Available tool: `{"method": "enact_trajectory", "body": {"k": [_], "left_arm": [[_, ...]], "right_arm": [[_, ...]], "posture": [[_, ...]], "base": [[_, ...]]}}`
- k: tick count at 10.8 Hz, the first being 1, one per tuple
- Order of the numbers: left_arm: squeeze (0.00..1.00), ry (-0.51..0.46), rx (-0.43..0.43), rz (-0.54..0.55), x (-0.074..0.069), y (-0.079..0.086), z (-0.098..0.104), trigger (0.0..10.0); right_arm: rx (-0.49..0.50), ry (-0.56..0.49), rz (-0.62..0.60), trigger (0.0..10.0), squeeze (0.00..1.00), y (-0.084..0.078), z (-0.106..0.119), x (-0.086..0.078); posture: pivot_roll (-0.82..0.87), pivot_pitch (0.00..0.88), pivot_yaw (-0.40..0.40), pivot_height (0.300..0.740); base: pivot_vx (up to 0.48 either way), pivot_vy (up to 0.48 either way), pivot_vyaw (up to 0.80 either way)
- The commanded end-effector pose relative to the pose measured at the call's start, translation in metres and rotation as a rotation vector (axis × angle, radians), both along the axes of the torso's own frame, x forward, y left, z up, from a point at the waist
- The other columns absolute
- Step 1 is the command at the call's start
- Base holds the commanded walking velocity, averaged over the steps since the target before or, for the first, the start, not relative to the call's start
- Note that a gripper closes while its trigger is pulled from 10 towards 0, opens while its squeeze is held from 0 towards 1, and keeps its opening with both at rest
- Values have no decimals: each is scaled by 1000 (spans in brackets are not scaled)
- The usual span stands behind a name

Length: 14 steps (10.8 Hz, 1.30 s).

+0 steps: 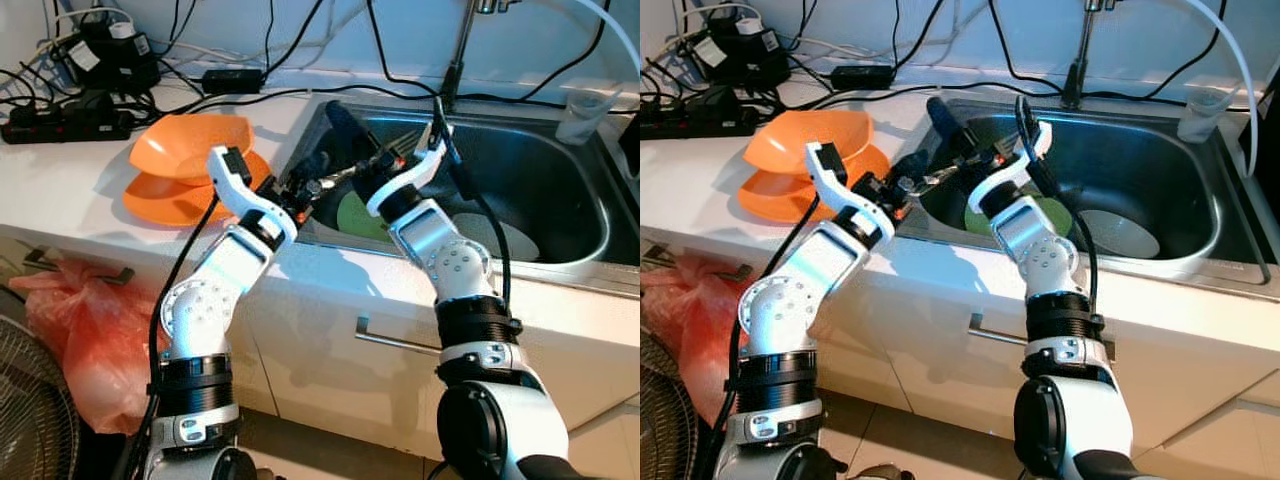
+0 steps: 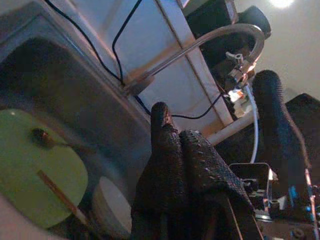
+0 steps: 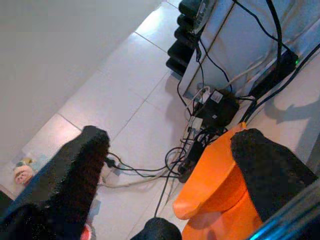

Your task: Kitchen organization

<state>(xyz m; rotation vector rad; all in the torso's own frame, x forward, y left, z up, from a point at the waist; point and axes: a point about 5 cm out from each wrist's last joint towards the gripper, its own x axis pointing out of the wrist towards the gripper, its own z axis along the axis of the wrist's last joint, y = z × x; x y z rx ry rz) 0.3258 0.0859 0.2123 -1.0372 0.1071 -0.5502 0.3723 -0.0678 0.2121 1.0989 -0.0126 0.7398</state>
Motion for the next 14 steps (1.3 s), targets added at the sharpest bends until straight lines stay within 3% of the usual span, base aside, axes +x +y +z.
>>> {"method": "enact_trajectory", "body": {"k": [1, 2, 3, 4, 5, 11, 12, 13, 14], "left_arm": [[0, -4, -49, -38, -4, -15, 6, 0], [0, -2, -43, -28, -3, -13, 5, 0], [0, 0, -39, 2, 0, -9, 5, 0], [0, -5, -40, 23, 4, -4, 7, 0], [0, -14, -35, 46, 8, 2, 10, 0], [0, -27, -30, 73, 13, 9, 12, 0], [0, -27, -29, 70, 13, 8, 12, 0], [0, -25, -29, 70, 14, 7, 12, 0], [0, -26, -28, 71, 14, 8, 12, 0]], "right_arm": [[20, -35, 11, 0, 0, 4, 10, 1], [20, -29, 10, 1490, 0, 4, 8, 1], [18, -25, 11, 4902, 0, 4, 5, 0], [12, -17, 11, 9059, 0, 4, 1, -2], [9, -10, 11, 10000, 0, 4, -2, -3], [5, 3, 14, 10000, 0, 6, -6, -6], [5, 4, 12, 8471, 0, 6, -7, -7], [8, 5, 9, 0, 0, 5, -8, -7], [9, 7, 7, 0, 0, 5, -8, -7]], "posture": [[119, 0, 64, 740], [118, 0, 64, 740], [117, 0, 64, 740], [115, 0, 64, 740], [115, 0, 64, 740], [117, 0, 64, 740], [115, 0, 66, 740], [115, 0, 66, 740], [115, 0, 67, 740]], "base": [[0, 0, 0], [0, 0, 0], [0, 0, 0], [0, 0, 0], [0, 0, 0], [0, 0, 0], [0, 0, 0], [0, 0, 0], [0, 0, 0]]}}
